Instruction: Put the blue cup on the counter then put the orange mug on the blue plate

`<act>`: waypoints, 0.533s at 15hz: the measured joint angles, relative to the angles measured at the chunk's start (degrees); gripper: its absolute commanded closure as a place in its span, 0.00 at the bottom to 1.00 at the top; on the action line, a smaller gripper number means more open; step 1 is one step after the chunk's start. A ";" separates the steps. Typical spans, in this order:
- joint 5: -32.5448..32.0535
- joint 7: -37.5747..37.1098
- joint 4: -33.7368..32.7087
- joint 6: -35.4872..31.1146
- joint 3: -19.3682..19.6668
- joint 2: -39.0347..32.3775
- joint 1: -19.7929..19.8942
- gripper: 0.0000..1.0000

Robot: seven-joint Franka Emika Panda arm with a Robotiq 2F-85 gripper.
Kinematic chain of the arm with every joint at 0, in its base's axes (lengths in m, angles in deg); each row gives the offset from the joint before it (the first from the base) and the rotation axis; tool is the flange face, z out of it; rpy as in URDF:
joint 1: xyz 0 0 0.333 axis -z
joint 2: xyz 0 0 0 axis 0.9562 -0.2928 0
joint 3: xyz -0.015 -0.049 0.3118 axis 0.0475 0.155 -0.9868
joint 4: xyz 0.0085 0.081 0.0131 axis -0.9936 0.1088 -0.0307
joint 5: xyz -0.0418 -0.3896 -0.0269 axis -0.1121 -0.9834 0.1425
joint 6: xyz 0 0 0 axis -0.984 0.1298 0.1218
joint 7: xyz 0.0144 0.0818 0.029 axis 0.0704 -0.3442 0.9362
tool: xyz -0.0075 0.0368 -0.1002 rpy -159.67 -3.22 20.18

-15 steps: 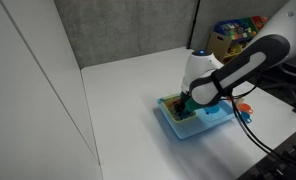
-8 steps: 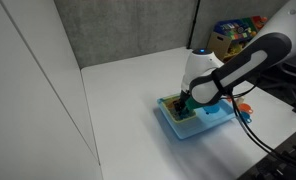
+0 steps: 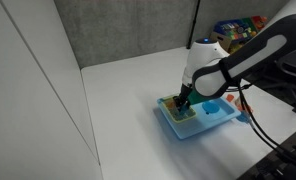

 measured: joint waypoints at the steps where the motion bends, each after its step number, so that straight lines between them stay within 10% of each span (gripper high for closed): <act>1: 0.00 0.27 0.53 0.41 -0.05 0.84 0.00 0.81; 8: 0.00 4.31 4.65 4.60 -1.01 6.53 1.21 0.81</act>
